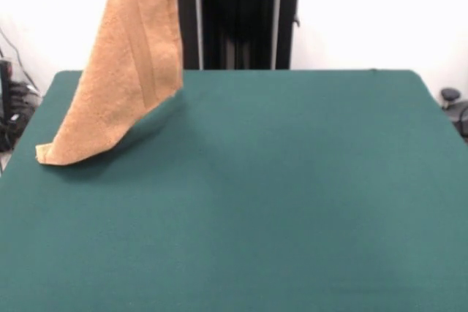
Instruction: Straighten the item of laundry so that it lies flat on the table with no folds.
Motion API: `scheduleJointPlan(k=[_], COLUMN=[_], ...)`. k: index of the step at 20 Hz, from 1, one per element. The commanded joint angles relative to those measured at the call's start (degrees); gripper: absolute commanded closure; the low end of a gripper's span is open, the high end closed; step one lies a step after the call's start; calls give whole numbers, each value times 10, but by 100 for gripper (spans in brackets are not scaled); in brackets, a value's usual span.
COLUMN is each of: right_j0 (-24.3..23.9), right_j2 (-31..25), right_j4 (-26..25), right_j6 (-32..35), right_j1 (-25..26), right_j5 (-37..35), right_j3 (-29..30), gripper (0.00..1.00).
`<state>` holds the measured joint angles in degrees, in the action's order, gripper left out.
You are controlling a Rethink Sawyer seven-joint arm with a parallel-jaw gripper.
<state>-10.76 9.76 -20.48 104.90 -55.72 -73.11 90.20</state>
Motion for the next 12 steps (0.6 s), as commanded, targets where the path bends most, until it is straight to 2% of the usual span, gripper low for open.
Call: scheduleJointPlan(k=[1,11,12], right_j0=[35,0,0], right_j2=[11,18,20], right_j4=[30,32,14], right_j6=[200,135,122], right_j1=[47,16,15], right_j5=[6,-8,10], right_j3=[35,42,37], gripper=[100,100,0])
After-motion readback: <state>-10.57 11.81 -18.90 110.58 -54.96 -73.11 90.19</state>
